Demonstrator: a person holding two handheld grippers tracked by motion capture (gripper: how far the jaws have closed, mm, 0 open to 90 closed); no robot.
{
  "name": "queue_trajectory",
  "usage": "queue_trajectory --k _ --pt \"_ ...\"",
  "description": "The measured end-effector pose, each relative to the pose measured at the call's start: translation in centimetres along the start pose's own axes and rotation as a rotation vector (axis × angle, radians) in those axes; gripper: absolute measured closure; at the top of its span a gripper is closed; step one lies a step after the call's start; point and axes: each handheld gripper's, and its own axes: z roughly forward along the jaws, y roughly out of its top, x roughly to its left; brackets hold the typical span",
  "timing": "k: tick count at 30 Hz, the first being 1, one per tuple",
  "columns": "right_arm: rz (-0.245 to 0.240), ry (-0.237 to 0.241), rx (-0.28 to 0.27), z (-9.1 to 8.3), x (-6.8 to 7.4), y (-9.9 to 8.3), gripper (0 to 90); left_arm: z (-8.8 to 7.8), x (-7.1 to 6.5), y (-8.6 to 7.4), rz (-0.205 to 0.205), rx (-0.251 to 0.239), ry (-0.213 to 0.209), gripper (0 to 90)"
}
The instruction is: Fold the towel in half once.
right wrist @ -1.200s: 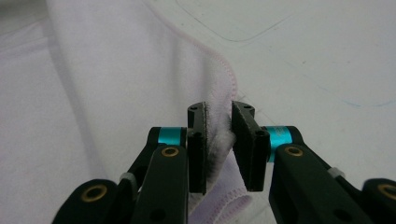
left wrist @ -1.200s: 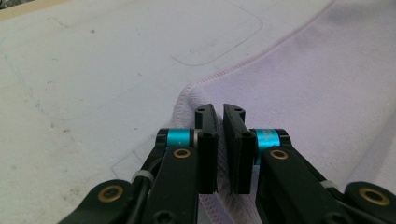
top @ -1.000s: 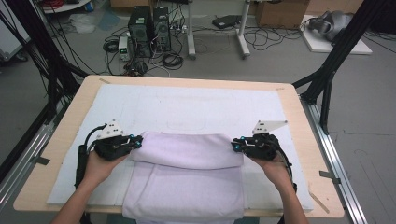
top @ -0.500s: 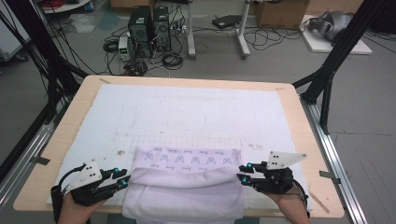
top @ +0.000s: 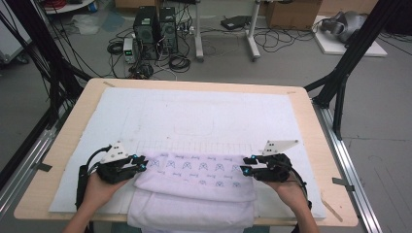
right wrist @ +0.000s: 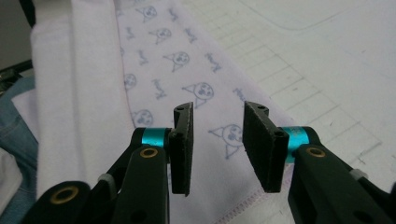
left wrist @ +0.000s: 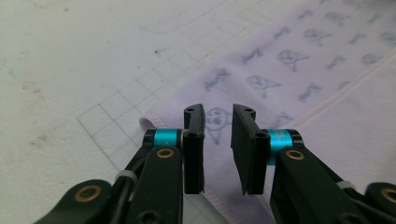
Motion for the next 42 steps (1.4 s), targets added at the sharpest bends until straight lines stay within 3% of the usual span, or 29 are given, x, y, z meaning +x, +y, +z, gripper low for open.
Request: queue_trajectory --k 4,6,14,22,28,32,35,38,40,42 --pt "0.001 0.003 0.019 0.5 0.2 -0.6 64.4 0.8 0.4 -0.3 -0.015 0.053 -0.038 80.6" --pt "0.006 0.002 0.024 0.5 0.2 -1.0 64.4 0.5 0.1 -0.3 -0.016 0.046 -0.085 81.7" --pt "-0.010 0.011 0.023 0.2 1.1 -1.2 63.4 -1.9 -1.8 -0.7 0.015 0.071 -0.188 81.3" --pt "-0.024 0.014 0.018 -0.4 1.5 -0.5 62.2 -4.9 -3.5 -0.8 0.056 0.065 -0.216 77.7" --pt "-0.018 0.000 0.041 0.2 1.0 -0.8 62.0 -4.8 -2.9 0.2 0.070 0.038 -0.155 73.6" --pt "0.006 -0.011 0.059 0.5 0.3 -1.0 60.9 -3.4 -1.5 0.7 0.030 0.029 -0.085 71.9" --pt "0.022 -0.055 0.051 0.5 -0.5 -1.0 57.6 -2.2 0.0 1.0 -0.012 0.022 -0.035 68.5" --pt "0.076 -0.102 0.045 0.7 -1.7 -0.9 50.3 -0.7 1.3 1.4 -0.029 0.067 0.027 62.7" --pt "0.108 -0.105 0.051 1.1 -2.7 -0.8 48.8 0.3 2.3 1.5 -0.070 0.099 0.037 55.7" --pt "0.110 -0.125 0.062 1.5 -3.4 -0.7 46.8 1.1 2.9 1.7 -0.069 0.115 0.043 53.1"
